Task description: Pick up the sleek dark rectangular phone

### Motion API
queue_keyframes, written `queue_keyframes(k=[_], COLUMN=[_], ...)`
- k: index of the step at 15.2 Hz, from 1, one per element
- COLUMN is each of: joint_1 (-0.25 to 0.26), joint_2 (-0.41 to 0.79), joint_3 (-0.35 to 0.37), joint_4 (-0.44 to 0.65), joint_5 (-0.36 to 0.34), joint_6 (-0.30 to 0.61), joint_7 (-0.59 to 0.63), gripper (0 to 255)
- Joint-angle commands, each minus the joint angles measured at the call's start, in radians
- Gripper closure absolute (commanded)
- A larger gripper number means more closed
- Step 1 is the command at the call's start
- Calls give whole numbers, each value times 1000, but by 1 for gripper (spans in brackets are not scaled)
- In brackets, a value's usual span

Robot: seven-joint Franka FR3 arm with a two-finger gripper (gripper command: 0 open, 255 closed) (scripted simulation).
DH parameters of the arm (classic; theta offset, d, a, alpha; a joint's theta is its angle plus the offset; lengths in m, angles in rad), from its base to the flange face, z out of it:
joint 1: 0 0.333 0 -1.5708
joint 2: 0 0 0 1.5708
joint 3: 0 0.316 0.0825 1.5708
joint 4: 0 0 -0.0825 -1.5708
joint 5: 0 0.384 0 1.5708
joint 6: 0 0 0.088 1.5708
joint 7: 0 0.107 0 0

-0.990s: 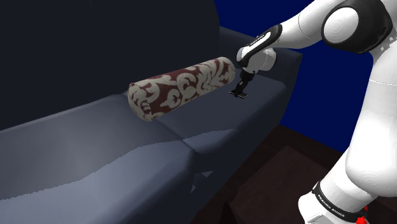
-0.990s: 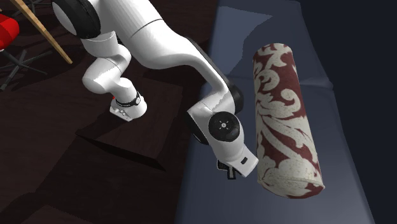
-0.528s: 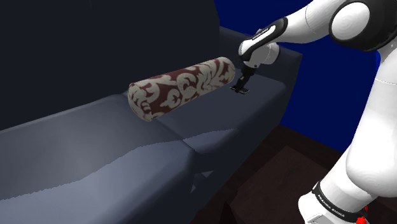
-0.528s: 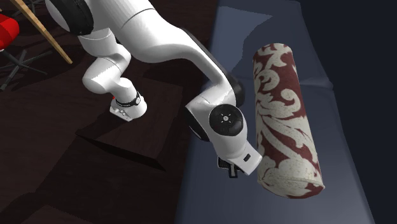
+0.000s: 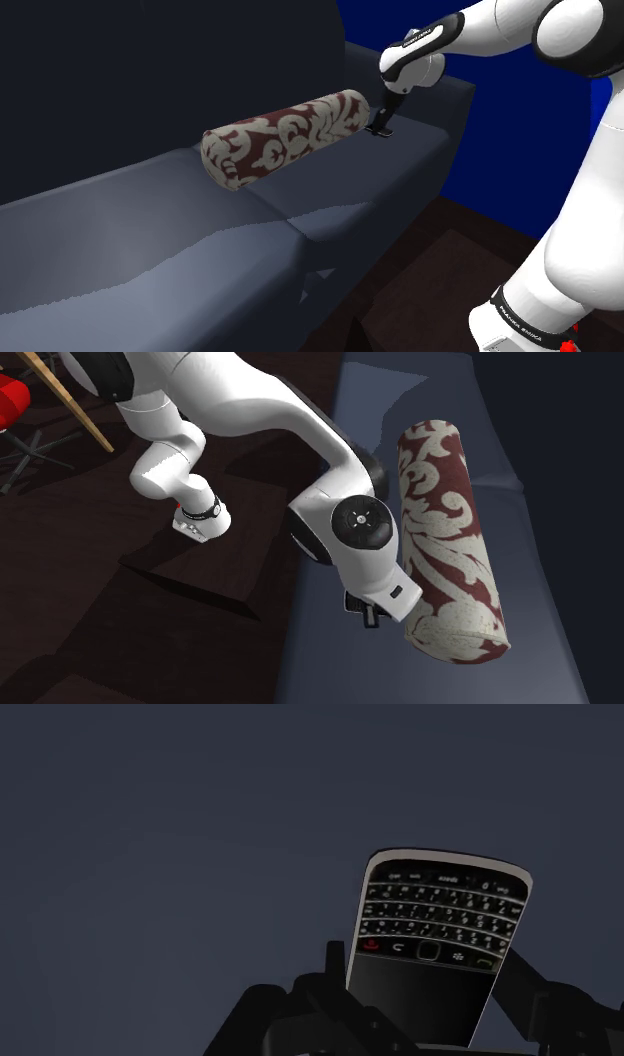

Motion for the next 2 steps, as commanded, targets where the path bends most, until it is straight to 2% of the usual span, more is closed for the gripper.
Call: queue_keyframes(k=[1, 2], joint_1=[0, 0], joint_2=[-6, -6], joint_3=[-2, -2], joint_4=[8, 8], joint_5=[-5, -5], joint_6=[-13, -13], joint_7=[4, 4], gripper=[255, 255])
